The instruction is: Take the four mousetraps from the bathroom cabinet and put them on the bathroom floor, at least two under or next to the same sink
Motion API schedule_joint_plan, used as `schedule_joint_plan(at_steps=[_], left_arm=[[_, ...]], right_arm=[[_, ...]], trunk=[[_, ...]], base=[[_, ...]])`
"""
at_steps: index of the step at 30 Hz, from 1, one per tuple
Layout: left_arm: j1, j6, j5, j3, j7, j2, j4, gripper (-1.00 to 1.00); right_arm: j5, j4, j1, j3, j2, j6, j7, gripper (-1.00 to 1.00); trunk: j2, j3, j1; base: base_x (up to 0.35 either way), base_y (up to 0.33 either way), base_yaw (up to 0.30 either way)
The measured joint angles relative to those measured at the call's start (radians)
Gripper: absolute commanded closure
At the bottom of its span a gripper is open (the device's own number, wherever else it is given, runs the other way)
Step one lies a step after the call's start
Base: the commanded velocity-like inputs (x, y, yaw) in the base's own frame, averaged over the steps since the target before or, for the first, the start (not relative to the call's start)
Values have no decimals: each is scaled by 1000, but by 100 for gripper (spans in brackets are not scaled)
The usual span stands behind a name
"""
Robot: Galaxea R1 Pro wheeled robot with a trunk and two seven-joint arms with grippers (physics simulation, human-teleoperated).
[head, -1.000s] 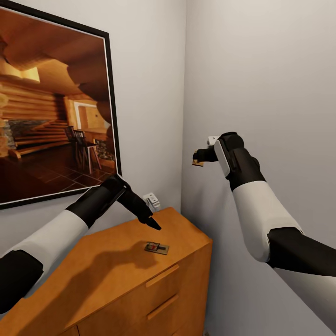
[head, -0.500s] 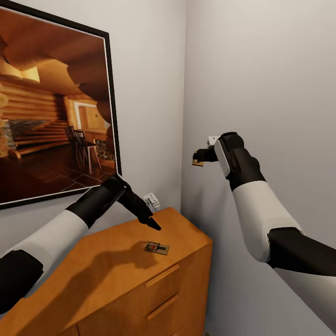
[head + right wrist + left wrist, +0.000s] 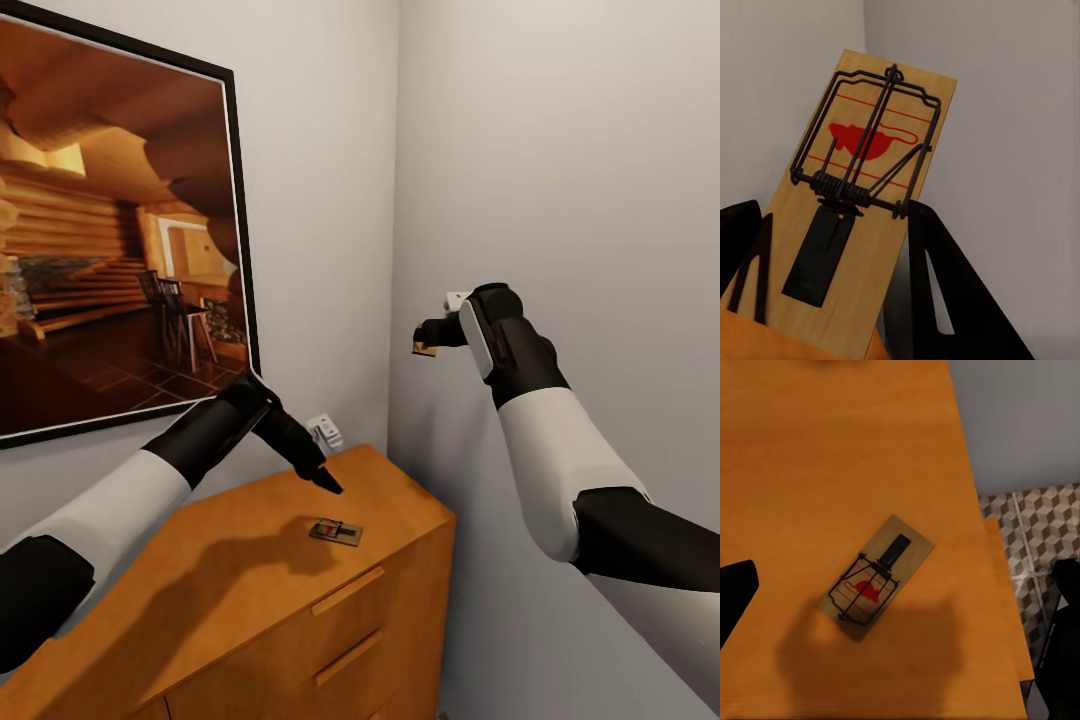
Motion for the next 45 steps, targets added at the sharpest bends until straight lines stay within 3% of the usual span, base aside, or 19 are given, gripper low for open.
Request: schedule_joint_plan(at_steps=[5, 18, 45], left_arm=[[0, -11, -20, -3, 0, -2, 10, -100], [0, -106, -23, 8, 0, -3, 98, -100], [0, -102, -29, 3, -8, -9, 112, -100]], right_arm=[[1, 0, 0, 0, 0, 0, -1, 100], [2, 0, 0, 0, 0, 0, -1, 100], [0, 4, 0, 0, -1, 0, -3, 100]], trunk=[[0, 0, 0], [0, 0, 0], [0, 0, 0]], base=[[0, 0, 0], [0, 0, 0], [0, 0, 0]])
